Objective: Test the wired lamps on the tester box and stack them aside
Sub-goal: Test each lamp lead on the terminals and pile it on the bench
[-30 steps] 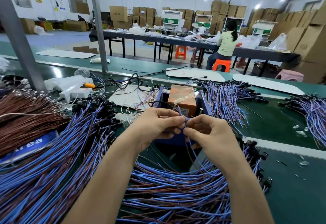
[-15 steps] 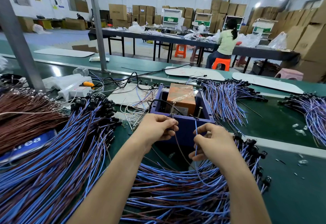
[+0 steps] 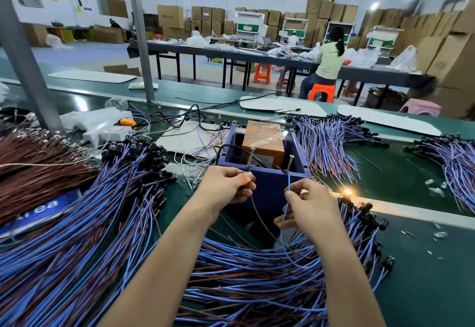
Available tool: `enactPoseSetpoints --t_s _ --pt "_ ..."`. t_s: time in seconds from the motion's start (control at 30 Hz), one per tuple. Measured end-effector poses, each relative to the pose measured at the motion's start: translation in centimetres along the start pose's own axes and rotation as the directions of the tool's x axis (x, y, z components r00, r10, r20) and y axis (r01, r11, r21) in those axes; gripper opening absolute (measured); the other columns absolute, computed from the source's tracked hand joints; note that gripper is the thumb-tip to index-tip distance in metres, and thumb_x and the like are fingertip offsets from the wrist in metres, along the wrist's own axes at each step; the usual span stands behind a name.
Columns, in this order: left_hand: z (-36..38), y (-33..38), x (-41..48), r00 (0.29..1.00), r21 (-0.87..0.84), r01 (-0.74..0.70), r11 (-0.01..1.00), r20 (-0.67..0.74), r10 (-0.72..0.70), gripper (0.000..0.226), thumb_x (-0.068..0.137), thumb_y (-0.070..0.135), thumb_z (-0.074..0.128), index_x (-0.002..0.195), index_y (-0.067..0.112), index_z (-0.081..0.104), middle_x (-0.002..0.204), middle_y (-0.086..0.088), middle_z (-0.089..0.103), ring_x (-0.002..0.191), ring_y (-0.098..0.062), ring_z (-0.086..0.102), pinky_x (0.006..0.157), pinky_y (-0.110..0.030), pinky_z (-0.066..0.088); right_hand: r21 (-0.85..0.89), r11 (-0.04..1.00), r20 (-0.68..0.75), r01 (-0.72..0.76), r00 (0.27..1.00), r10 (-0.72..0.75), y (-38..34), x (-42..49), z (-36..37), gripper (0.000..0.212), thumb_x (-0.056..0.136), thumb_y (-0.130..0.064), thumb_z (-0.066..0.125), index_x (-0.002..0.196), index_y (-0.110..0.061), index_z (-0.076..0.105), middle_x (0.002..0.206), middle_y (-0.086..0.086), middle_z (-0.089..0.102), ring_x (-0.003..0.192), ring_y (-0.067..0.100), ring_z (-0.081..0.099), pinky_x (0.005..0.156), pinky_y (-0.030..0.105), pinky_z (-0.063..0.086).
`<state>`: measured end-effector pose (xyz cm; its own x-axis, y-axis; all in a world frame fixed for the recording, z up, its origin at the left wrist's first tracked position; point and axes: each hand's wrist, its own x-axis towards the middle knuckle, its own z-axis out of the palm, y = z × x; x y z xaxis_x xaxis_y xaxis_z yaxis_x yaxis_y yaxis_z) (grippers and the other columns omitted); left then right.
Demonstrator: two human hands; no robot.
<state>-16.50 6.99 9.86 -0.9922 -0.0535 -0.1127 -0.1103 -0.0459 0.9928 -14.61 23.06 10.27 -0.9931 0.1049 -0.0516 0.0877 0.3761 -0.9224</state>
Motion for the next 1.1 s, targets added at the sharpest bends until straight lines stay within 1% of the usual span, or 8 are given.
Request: enactPoseSetpoints --t_s 0.27,0.4,0.53,0.63,0.67,0.77,0.93,1.1 --pt "-0.5 0.0 0.1 0.999 0.069 -0.013 0.998 0.038 0.010 0.016 0.093 0.011 0.059 0.083 0.009 0.071 0.070 -0.001 0.071 0.055 -0.005 0.062 0.056 -0.017 0.053 0.003 1.000 0.056 -0.005 0.998 0.005 -0.3 -0.3 -0.1 0.012 0.097 -0.006 0.050 0.090 -0.012 0.058 0.088 0.020 0.060 0.053 0.029 0.069 0.046 0.029 0.054" --pt "-1.1 0.6 -0.1 0.990 0.041 -0.039 0.998 0.141 0.033 0.013 0.092 0.011 0.059 0.085 0.009 0.070 0.075 -0.004 0.073 0.061 -0.007 0.066 0.058 -0.018 0.054 0.035 0.999 0.279 0.016 0.960 -0.025 -1.0 -1.3 -0.3 0.011 0.095 -0.006 0.055 0.097 -0.008 0.065 0.085 0.014 0.068 0.056 0.025 0.069 0.039 0.024 0.045" --pt "-2.9 1.9 -0.5 0.964 0.030 -0.056 0.998 0.262 0.046 0.014 0.092 0.013 0.058 0.086 0.010 0.070 0.081 -0.006 0.074 0.065 -0.008 0.068 0.060 -0.018 0.054 -0.005 0.998 0.468 0.067 0.882 -0.057 -1.6 -2.0 -0.3 0.016 0.095 -0.012 0.055 0.101 -0.015 0.070 0.089 0.002 0.076 0.061 0.016 0.069 0.046 0.022 0.039" --pt "-5.2 2.2 -0.3 0.995 0.217 -0.057 0.975 0.095 0.037 0.013 0.093 0.015 0.059 0.088 0.008 0.070 0.084 -0.010 0.073 0.062 -0.011 0.065 0.060 -0.019 0.054 -0.062 0.992 0.520 0.106 0.852 -0.058 -1.7 -2.1 -0.6 0.019 0.095 -0.013 0.056 0.099 -0.019 0.074 0.087 0.000 0.076 0.063 0.008 0.062 0.050 0.018 0.038" --pt "-6.1 2.0 0.0 0.999 0.373 -0.035 0.927 -0.026 0.048 0.012 0.093 0.014 0.060 0.090 0.008 0.070 0.086 -0.010 0.072 0.065 -0.012 0.064 0.063 -0.021 0.054 -0.092 0.988 0.520 0.124 0.852 -0.058 -1.7 -2.1 -0.6 0.019 0.095 -0.014 0.057 0.098 -0.021 0.075 0.086 -0.002 0.076 0.064 0.006 0.060 0.051 0.014 0.039" --pt "-8.9 1.2 0.7 0.967 0.801 0.137 0.583 -0.236 0.098 0.014 0.091 0.014 0.059 0.098 0.015 0.071 0.100 -0.010 0.070 0.091 -0.022 0.065 0.084 -0.030 0.051 -0.134 0.979 0.513 0.151 0.856 -0.062 -1.7 -2.1 -0.8 0.020 0.096 -0.019 0.056 0.098 -0.026 0.075 0.086 -0.007 0.076 0.067 0.002 0.058 0.053 0.010 0.040" --pt "-8.8 -0.9 0.7 0.954 0.852 0.259 0.454 -0.154 -0.256 0.025 0.088 0.001 0.057 0.111 0.008 0.065 0.087 -0.012 0.063 0.080 -0.027 0.061 0.059 -0.031 0.052 -0.141 0.977 0.508 0.159 0.859 -0.067 -1.9 -2.3 -0.8 0.023 0.098 -0.020 0.052 0.099 -0.027 0.074 0.087 -0.006 0.076 0.069 0.004 0.062 0.054 0.015 0.044" --pt "-7.7 -1.3 1.0 0.952 0.963 0.162 0.215 -0.095 -0.290 0.048 0.080 0.004 0.070 0.123 0.015 0.053 0.121 -0.010 0.059 0.109 -0.028 0.058 0.074 -0.027 0.046 -0.117 0.983 0.521 0.145 0.851 -0.063 -2.1 -2.6 -0.7 0.023 0.099 -0.020 0.051 0.102 -0.025 0.073 0.089 -0.002 0.075 0.070 0.007 0.063 0.055 0.014 0.046"
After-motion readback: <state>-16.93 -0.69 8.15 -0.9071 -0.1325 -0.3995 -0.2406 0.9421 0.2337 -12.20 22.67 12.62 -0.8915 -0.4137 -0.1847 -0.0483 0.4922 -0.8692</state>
